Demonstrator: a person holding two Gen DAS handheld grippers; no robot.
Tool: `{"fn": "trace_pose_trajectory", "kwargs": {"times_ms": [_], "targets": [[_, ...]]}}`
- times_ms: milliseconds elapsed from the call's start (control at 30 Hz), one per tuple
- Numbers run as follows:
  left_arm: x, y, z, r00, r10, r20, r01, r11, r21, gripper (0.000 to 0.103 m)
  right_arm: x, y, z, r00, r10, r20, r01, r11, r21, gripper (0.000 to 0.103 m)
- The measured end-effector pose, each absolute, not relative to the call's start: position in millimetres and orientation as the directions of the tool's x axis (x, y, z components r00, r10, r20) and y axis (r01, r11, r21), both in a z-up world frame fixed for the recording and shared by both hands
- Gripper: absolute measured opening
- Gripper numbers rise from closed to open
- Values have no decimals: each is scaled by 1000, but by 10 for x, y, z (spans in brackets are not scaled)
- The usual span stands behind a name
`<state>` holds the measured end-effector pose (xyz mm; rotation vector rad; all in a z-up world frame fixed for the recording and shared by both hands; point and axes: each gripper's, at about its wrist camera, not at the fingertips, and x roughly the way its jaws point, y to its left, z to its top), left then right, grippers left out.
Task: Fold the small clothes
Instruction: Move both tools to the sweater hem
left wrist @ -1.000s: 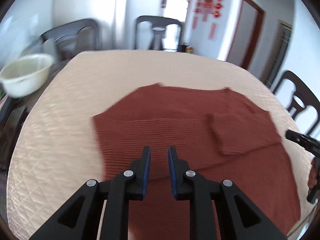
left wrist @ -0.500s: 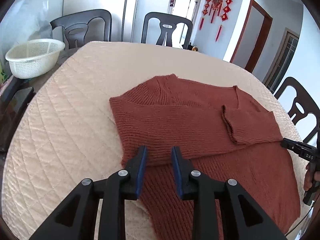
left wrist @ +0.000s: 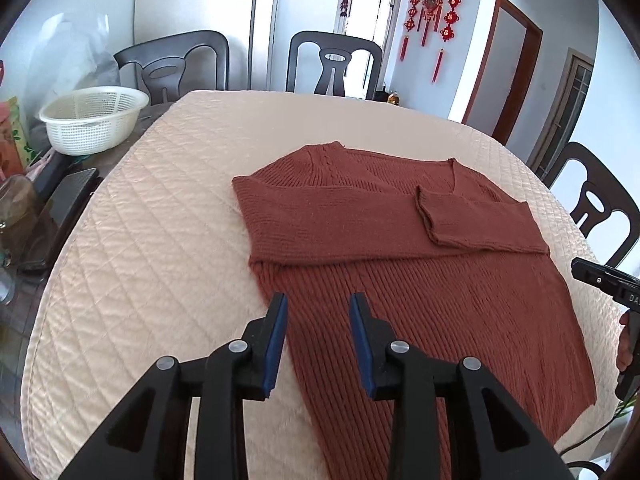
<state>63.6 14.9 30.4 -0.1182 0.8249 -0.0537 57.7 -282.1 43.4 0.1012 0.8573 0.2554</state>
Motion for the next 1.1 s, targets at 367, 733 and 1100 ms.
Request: {"fn": "trace_pose_trajectory", "kwargs": {"times_ms": [367,733,1100], "targets": [[294,74,228,674,-86,-734,-2,993,-118,34,259,-2724,422,615,294,-731,-206,956,210,40],[-79,112,59,648,-150,-747,0,980,-197,37,26,-2883,187,578,323,-749,-144,944,296,43],[-424,9,55,636,-270,-723,41,947,-318,41,-239,-2875,59,527,462,-713,-166,879,447,43]]}}
